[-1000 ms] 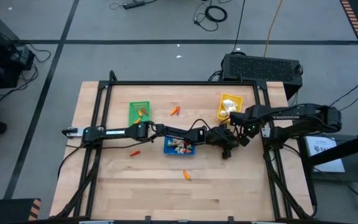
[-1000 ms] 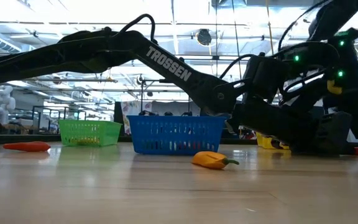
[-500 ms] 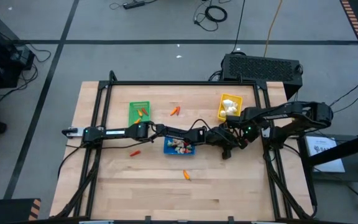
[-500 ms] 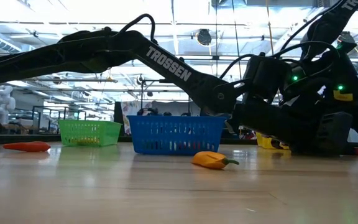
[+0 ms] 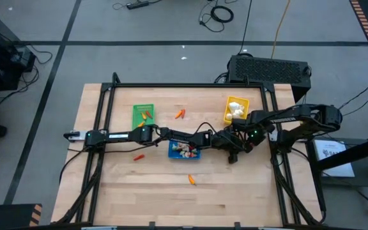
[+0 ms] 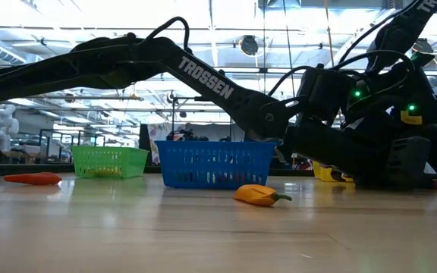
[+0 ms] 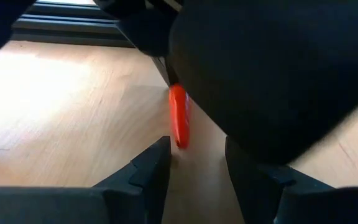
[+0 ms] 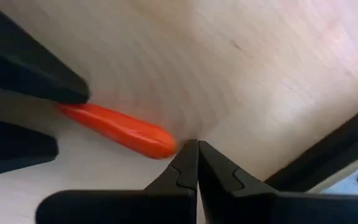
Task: Sort produce into baskets
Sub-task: Put the carrot into the green bin
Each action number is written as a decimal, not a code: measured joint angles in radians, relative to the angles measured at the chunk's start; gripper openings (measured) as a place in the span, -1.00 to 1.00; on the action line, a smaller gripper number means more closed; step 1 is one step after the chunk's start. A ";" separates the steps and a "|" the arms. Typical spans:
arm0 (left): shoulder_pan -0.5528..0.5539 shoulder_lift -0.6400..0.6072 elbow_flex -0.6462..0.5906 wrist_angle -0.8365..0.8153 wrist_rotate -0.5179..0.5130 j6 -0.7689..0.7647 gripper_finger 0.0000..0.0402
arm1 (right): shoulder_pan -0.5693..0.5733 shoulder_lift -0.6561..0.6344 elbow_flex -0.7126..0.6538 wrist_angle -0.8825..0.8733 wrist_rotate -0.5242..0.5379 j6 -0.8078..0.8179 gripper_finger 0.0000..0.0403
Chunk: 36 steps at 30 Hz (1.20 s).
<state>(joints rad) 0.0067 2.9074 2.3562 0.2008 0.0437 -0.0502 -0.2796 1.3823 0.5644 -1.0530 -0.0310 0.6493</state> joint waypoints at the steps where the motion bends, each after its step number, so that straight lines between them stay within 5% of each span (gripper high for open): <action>1: 0.000 0.000 0.000 0.000 0.000 0.000 -0.21 | 0.000 0.000 0.000 0.007 -0.006 -0.003 -1.00; 22: 0.000 0.000 0.000 0.000 0.001 0.003 -0.21 | 0.000 -0.101 0.000 0.006 -0.027 0.020 -1.00; 36: -0.001 0.000 0.000 -0.006 0.005 0.002 -0.21 | -0.002 -0.296 0.131 -0.203 0.191 0.073 -1.00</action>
<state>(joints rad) 0.0059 2.9074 2.3562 0.1951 0.0483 -0.0483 -0.2813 1.0863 0.6955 -1.2559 0.1599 0.7225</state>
